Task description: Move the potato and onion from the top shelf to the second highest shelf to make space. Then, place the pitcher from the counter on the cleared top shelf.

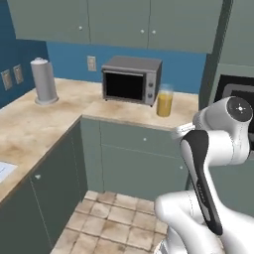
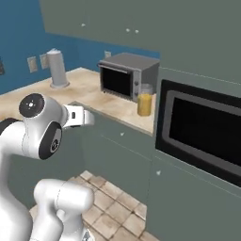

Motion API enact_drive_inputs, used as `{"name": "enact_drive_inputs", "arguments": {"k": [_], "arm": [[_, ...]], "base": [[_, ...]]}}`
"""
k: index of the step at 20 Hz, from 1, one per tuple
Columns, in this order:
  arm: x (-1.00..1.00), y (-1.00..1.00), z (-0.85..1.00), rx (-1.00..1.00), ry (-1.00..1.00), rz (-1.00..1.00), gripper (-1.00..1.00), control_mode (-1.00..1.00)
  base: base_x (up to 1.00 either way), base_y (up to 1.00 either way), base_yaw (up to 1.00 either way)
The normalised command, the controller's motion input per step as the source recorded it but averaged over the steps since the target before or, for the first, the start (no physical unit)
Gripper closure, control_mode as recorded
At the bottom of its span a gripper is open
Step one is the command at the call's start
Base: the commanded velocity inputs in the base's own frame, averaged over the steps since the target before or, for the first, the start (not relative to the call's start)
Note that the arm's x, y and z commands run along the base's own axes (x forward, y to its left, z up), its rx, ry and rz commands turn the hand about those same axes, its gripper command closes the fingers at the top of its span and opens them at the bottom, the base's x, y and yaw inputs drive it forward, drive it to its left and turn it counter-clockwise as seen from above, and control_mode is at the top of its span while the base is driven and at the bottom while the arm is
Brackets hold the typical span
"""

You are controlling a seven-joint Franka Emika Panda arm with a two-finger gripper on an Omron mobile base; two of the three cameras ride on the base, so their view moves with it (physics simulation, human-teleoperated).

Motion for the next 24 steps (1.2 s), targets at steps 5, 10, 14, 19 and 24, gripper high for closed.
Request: {"name": "enact_drive_inputs", "arguments": {"k": [5,10,14,19,24], "arm": [[0.0,0.0,0.0,0.0,0.0,0.0,-1.0,1.0],[0.0,0.0,0.0,0.0,0.0,0.0,-1.0,1.0],[0.0,0.0,0.0,0.0,0.0,0.0,-1.0,1.0],[0.0,0.0,0.0,0.0,0.0,0.0,-1.0,1.0],[0.0,0.0,0.0,0.0,0.0,0.0,-1.0,1.0]], "base": [[0.61,0.2,-0.37],[0.61,0.34,-0.35],[0.62,0.41,-0.34],[0.6,0.43,-0.33],[0.49,0.49,-0.32]]}}
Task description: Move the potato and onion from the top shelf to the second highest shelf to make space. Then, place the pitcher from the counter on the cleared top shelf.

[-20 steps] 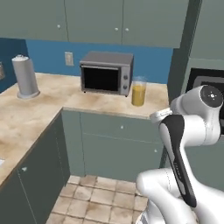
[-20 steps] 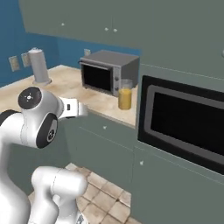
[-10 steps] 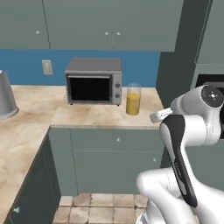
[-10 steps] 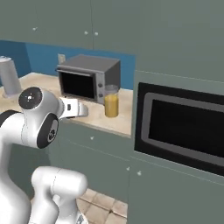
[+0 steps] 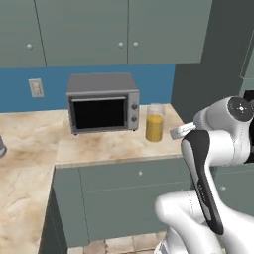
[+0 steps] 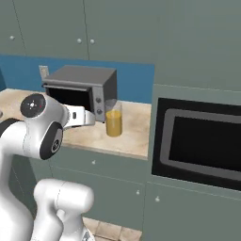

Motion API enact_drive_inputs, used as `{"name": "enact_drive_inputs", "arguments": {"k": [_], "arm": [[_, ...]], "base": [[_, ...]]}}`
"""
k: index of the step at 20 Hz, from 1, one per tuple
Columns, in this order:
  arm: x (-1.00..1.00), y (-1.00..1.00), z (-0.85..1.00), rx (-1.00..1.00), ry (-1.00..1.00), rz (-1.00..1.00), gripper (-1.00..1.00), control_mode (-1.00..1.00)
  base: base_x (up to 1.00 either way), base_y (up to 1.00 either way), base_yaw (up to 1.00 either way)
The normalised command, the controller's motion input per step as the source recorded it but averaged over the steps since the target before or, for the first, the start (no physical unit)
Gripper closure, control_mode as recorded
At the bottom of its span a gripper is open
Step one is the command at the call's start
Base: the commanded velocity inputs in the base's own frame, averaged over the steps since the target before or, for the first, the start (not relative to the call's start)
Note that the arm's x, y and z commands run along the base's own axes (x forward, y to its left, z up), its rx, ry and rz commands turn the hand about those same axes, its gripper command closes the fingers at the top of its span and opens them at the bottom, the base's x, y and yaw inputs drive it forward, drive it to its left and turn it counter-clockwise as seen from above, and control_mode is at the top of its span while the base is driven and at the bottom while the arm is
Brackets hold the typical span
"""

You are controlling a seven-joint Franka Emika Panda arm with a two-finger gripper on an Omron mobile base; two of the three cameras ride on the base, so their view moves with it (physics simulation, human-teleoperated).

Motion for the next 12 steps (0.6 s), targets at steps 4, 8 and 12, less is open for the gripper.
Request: {"name": "enact_drive_inputs", "arguments": {"k": [4,8,12], "arm": [[0.0,0.0,0.0,0.0,0.0,0.0,-1.0,1.0],[0.0,0.0,0.0,0.0,0.0,0.0,-1.0,1.0],[0.05,0.0,-0.03,0.0,0.0,-0.03,-1.0,-1.0]], "base": [[0.23,0.51,-0.26],[0.05,0.36,-0.21],[0.09,0.06,-0.13]]}}
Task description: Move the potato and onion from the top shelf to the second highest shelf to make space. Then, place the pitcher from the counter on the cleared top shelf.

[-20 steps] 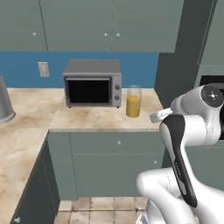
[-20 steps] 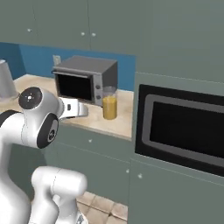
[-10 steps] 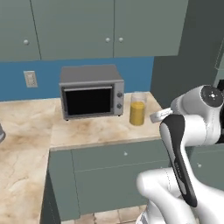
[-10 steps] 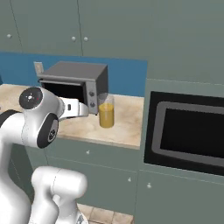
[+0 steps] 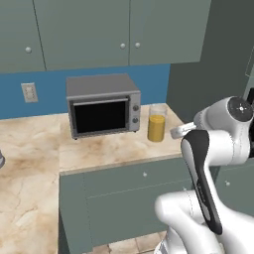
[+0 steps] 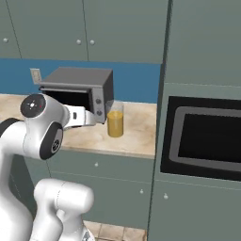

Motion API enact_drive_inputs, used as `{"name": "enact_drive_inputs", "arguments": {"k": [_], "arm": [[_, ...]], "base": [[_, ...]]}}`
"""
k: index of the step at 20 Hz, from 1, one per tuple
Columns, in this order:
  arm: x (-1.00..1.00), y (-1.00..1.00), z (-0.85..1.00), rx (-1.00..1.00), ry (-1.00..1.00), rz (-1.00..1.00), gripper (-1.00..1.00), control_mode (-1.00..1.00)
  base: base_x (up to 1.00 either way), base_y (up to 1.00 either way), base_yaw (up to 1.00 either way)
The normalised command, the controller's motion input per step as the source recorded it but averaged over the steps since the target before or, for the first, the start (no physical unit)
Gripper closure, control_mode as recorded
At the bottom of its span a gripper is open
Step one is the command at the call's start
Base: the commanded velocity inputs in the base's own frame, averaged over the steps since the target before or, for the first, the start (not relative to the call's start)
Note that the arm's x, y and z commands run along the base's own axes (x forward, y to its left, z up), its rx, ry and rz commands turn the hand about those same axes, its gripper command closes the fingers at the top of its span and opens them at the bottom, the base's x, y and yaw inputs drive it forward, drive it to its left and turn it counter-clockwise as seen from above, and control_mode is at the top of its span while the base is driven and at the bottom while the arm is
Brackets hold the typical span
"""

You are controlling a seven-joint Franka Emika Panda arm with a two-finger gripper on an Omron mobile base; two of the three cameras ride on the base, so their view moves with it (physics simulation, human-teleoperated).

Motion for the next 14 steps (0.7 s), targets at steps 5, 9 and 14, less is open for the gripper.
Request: {"name": "enact_drive_inputs", "arguments": {"k": [5,9,14], "arm": [[0.34,0.0,-0.11,0.0,0.03,-0.02,-1.0,-1.0],[0.45,-0.02,-0.19,0.0,0.11,0.0,-1.0,-1.0],[0.44,-0.22,-0.35,0.0,0.09,0.0,-1.0,-1.0]], "base": [[0.0,0.0,0.0],[0.0,0.0,0.0],[0.0,0.0,0.0]]}}
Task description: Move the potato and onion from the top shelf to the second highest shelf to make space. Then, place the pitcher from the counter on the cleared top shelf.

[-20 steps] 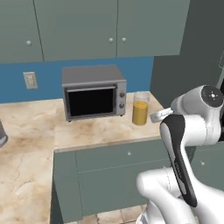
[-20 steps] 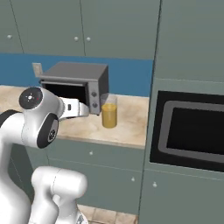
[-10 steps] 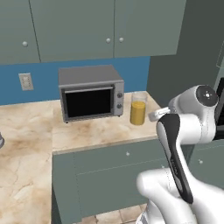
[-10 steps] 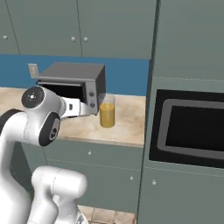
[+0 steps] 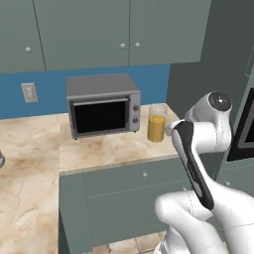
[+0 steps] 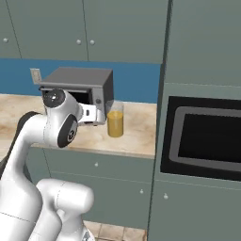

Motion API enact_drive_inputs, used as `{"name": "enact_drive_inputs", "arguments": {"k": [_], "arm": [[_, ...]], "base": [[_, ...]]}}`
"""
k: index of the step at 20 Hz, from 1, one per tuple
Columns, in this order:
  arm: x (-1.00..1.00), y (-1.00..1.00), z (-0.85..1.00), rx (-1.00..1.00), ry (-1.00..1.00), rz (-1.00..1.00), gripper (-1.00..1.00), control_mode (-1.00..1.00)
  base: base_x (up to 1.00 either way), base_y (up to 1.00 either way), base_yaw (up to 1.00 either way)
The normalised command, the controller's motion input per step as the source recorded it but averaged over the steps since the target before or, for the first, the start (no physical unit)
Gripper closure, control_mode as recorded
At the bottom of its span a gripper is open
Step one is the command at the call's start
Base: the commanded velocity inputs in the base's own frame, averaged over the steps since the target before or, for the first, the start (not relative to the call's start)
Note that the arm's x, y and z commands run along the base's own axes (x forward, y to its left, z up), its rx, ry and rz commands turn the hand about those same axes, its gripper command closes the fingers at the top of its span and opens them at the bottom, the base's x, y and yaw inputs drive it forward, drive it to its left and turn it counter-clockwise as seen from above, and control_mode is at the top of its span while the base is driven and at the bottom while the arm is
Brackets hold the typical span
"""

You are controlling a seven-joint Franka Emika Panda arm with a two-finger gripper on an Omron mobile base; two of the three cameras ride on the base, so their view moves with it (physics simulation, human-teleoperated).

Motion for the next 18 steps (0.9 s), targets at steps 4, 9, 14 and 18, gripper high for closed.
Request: {"name": "enact_drive_inputs", "arguments": {"k": [4,9,14,18], "arm": [[0.3,-0.23,-0.34,0.0,0.02,0.0,-1.0,-1.0],[0.18,-0.08,-0.46,0.0,-0.11,-0.01,-1.0,-1.0],[0.32,-0.02,-0.3,0.01,-0.08,-0.01,-1.0,-1.0],[0.5,-0.11,-0.06,0.07,0.0,0.0,-1.0,-1.0]], "base": [[0.0,0.0,0.0],[0.0,0.0,0.0],[0.0,0.0,0.0],[0.0,0.0,0.0]]}}
